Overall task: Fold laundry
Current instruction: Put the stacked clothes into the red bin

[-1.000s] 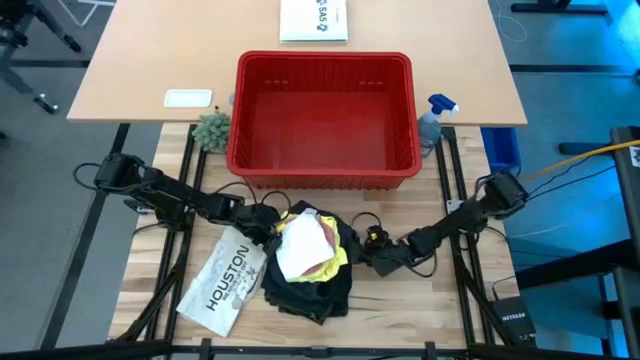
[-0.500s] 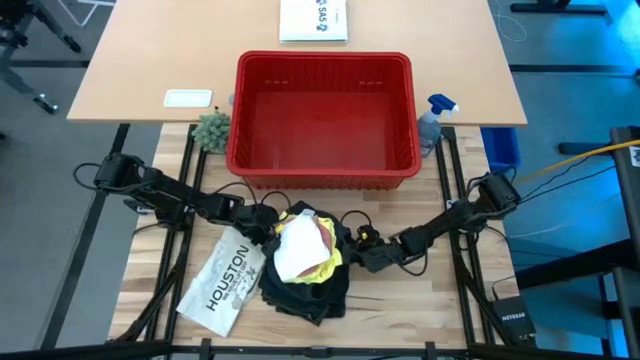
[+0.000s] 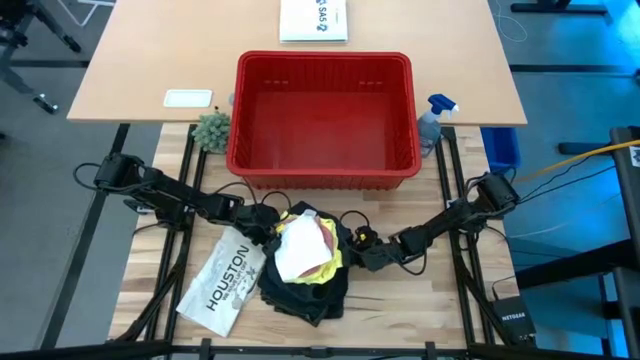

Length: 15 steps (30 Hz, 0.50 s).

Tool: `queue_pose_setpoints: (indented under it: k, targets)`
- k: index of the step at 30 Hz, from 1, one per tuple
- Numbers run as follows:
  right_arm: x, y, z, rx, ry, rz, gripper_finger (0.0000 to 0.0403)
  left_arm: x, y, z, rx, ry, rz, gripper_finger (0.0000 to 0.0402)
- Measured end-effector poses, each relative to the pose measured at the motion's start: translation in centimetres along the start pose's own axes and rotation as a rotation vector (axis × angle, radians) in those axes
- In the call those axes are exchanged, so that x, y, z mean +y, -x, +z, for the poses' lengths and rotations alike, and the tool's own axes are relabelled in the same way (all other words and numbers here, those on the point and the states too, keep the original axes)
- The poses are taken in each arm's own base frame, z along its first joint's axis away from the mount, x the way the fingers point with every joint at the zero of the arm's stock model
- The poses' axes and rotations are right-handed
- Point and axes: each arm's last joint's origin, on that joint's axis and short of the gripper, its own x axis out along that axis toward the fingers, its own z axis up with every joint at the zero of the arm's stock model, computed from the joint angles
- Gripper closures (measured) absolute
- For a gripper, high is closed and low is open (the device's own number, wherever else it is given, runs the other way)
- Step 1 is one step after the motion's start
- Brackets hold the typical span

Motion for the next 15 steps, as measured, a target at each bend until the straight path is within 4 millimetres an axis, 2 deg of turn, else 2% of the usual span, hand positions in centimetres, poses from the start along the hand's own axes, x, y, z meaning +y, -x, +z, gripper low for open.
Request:
queue_pose_setpoints:
  k: [1, 3, 8, 15]
  targets:
    - [0.0, 0.0, 0.0, -0.002, 0.005, 0.002, 0.0365, 0.0, 0.0, 0.0, 0.0, 0.0, 0.001, 0.0242]
    - [0.0, 0.0, 0.0, -0.009, 0.009, 0.002, 0.0384, 0.1, 0.0, 0.0, 0.003, 0.0, 0.005, 0.0242]
    - [-0.1, 0.0, 0.0, -0.001, 0.011, -0.011, 0.0385, 0.1, 0.7, -0.2, 0.017, 0.003, 0.035, 0.0242]
    - [-0.2, -0.1, 0.1, 0.003, 0.013, -0.021, 0.0386, 0.3, 3.1, -0.8, 0.038, 0.021, 0.101, 0.0242]
